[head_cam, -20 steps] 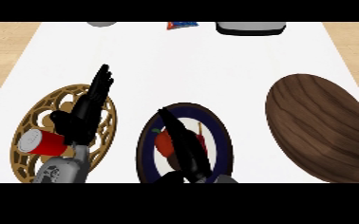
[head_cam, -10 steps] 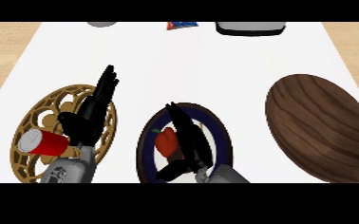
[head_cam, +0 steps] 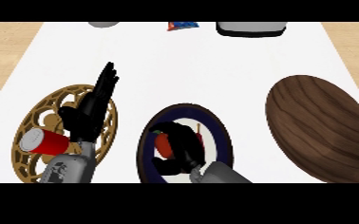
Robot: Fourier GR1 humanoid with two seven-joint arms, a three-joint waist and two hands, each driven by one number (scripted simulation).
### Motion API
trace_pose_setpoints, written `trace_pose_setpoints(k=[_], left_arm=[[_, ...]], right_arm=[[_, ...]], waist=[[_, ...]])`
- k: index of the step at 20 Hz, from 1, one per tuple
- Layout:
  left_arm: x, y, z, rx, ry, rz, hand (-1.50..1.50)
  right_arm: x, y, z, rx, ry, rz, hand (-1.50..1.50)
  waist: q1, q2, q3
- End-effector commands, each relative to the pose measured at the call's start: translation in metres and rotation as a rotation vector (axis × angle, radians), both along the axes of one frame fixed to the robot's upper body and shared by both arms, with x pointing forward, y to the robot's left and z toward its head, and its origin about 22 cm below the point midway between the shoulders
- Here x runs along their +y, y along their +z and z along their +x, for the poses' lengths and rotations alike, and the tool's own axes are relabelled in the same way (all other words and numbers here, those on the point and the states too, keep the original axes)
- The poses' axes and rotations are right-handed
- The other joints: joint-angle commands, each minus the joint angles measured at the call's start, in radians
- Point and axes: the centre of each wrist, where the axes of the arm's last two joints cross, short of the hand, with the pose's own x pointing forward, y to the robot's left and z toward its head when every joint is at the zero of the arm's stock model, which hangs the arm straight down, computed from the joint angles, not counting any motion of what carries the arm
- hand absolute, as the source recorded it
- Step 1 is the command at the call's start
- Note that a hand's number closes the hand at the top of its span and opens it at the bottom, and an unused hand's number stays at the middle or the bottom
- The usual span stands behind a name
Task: Pick the bell pepper from the plate and place it in the bowl
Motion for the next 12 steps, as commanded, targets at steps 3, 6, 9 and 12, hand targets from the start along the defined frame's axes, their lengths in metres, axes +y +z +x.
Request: trace_pose_setpoints(k=[3, 6, 9, 12], left_arm=[[0.005, 0.005, -0.003, -0.013, -0.014, -0.009, 0.00], [0.014, 0.017, 0.005, -0.003, 0.012, 0.007, 0.00], [0.011, 0.014, -0.002, 0.005, 0.020, 0.004, 0.00], [0.022, -0.006, -0.015, 0.019, 0.044, 0.018, 0.00]], right_arm=[[0.004, -0.019, -0.007, -0.045, 0.126, -0.099, 1.50], [0.002, -0.022, -0.013, -0.001, 0.117, -0.024, 1.50], [-0.042, -0.012, -0.033, 0.001, -0.039, 0.050, 1.50], [-0.087, -0.017, -0.065, 0.025, -0.165, 0.116, 1.50]], waist=[[0.005, 0.011, 0.002], [0.002, 0.011, 0.002], [-0.027, 0.003, 0.002], [-0.058, -0.002, 0.001]])
